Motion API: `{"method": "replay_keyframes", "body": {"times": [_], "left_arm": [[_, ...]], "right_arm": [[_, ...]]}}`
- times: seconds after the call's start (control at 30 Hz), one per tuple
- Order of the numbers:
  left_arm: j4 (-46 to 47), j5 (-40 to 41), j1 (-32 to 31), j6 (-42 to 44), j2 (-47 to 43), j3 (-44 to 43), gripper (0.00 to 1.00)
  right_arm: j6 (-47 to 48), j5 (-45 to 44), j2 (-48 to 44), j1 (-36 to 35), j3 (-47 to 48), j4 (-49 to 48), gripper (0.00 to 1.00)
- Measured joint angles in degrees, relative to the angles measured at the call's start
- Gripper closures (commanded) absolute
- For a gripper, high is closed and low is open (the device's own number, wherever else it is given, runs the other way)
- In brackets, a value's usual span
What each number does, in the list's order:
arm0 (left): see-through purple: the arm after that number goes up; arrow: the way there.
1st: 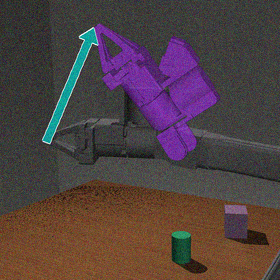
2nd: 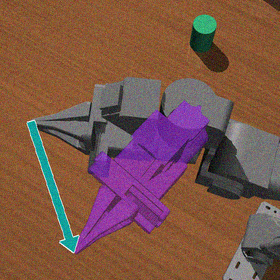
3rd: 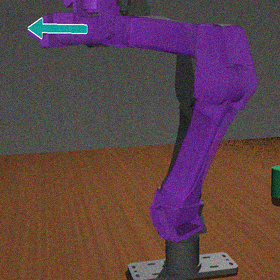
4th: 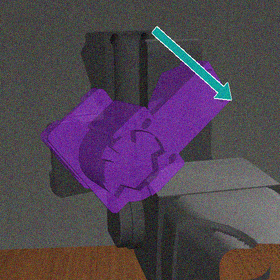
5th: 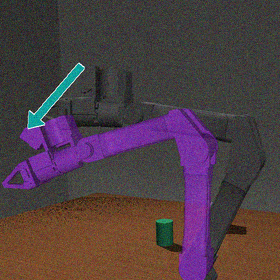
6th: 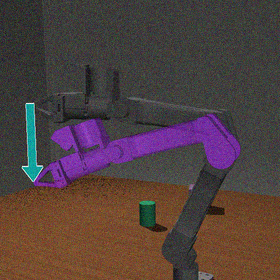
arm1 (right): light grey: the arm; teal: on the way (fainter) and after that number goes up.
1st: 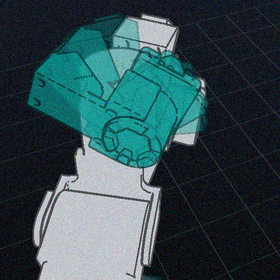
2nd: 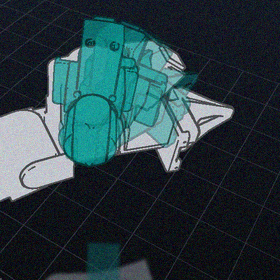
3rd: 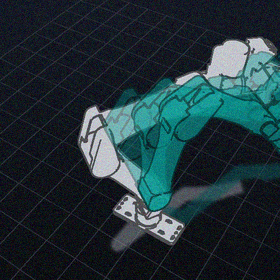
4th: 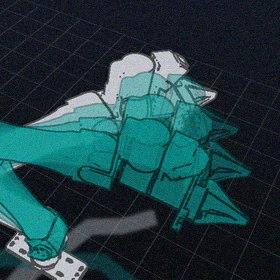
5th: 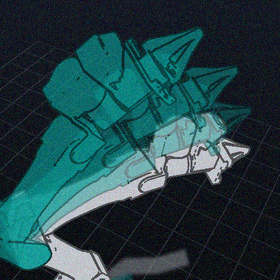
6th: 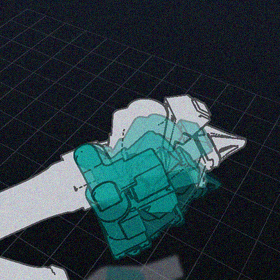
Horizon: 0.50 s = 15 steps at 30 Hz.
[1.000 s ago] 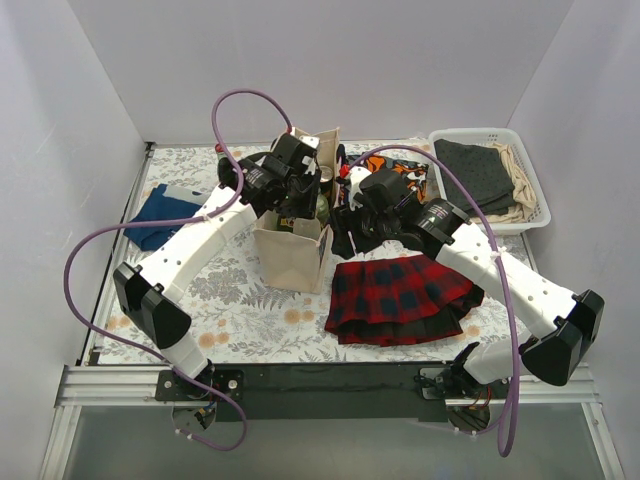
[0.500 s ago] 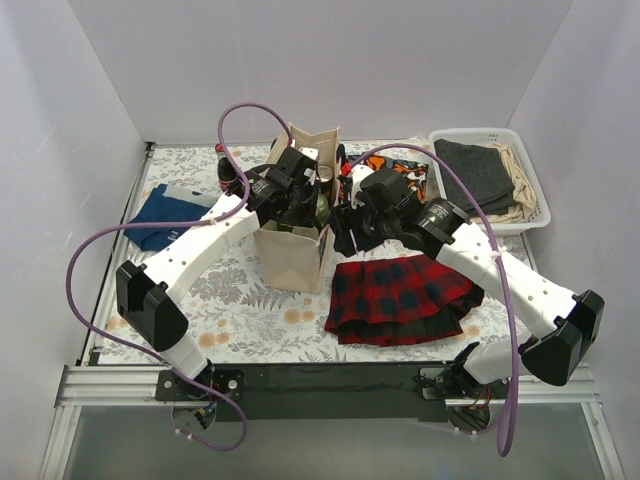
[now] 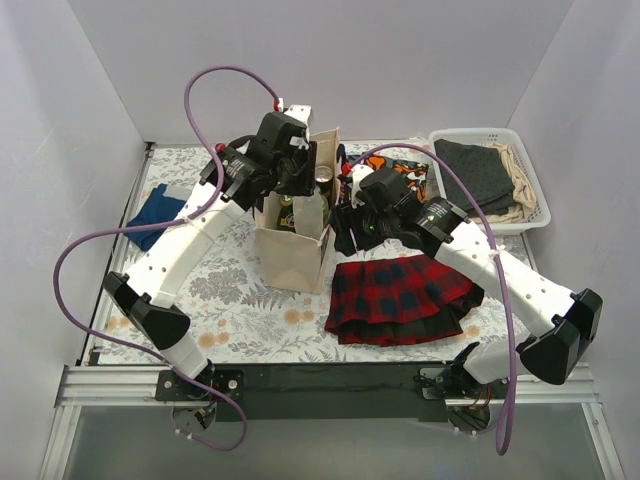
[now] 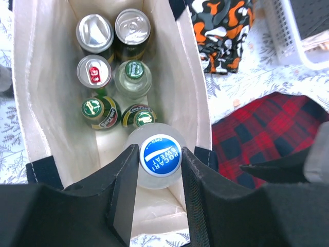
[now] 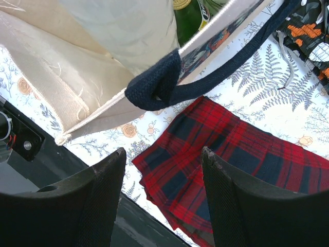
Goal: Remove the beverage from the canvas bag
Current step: Take out the drink from the canvas bag.
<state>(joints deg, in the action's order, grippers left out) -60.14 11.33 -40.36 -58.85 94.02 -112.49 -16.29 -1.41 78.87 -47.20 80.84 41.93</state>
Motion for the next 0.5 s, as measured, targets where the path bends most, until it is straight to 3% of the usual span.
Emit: {"method": "replay_keyframes", "body": {"times": [0.5], "left_arm": [[-5.5, 0.1, 0.0, 0.4, 1.8, -9.2, 1.00]], "right_arm": [[0.0, -0.2, 0.0, 0.3, 0.0, 0.0, 0.34]]}}
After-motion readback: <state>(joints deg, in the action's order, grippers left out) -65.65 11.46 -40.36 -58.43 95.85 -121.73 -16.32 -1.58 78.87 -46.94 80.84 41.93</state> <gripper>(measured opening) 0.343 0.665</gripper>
